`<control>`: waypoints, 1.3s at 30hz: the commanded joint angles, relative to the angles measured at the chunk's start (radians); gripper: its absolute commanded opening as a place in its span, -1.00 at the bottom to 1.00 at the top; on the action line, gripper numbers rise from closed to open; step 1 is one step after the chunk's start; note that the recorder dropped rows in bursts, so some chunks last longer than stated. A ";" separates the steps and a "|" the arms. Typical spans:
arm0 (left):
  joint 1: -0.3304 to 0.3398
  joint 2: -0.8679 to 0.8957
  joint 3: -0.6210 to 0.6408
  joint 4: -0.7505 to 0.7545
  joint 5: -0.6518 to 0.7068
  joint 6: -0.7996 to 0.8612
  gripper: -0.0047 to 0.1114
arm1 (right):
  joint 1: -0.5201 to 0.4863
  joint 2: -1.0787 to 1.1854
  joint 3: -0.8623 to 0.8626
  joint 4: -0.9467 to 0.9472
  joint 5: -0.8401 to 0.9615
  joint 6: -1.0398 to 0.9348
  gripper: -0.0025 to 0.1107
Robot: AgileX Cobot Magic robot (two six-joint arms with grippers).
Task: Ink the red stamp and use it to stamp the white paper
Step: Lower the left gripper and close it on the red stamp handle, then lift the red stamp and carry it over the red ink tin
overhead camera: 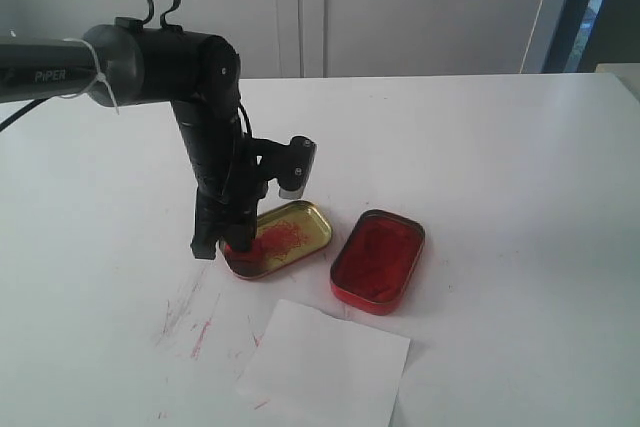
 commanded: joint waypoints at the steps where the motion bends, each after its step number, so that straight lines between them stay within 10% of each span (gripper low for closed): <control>1: 0.001 -0.006 -0.005 -0.003 0.020 -0.002 -0.92 | -0.004 -0.005 0.005 -0.007 -0.007 -0.005 -0.96; 39: -0.142 -0.008 -0.333 -0.126 0.061 -0.511 -0.92 | -0.004 -0.005 0.005 -0.007 -0.007 -0.005 -0.96</control>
